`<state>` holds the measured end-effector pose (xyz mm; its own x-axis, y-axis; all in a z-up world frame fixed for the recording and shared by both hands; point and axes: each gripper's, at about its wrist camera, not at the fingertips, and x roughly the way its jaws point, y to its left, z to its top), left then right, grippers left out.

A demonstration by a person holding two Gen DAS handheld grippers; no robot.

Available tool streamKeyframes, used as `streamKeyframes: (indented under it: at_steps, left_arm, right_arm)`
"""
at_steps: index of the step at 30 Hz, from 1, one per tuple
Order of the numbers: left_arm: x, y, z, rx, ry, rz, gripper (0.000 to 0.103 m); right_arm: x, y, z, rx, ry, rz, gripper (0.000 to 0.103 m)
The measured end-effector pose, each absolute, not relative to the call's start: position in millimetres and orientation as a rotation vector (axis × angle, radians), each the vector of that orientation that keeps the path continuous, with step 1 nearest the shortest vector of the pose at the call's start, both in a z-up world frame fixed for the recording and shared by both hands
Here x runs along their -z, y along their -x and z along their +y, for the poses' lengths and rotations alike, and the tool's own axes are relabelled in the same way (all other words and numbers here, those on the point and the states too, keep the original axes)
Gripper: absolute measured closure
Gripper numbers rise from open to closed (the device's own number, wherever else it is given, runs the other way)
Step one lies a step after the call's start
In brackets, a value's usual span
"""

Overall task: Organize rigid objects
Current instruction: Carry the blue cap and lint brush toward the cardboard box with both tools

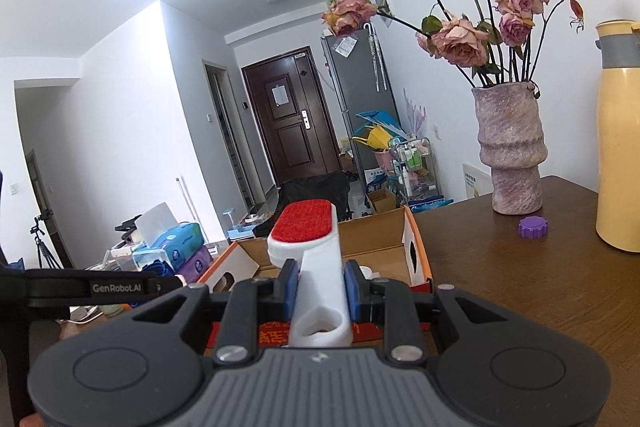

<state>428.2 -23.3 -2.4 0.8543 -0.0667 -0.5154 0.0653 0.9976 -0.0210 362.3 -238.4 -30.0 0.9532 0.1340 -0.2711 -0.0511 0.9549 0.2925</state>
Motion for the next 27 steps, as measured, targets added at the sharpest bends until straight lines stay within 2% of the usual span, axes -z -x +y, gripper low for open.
streamKeyframes:
  at_steps: [27]
  left_arm:
    - [27.4,-532.9,-41.4,-0.031,-0.005,0.595,0.049]
  right_arm:
    - [46.2,-471.1,-231.0,-0.069,-0.277,0.335,0.079]
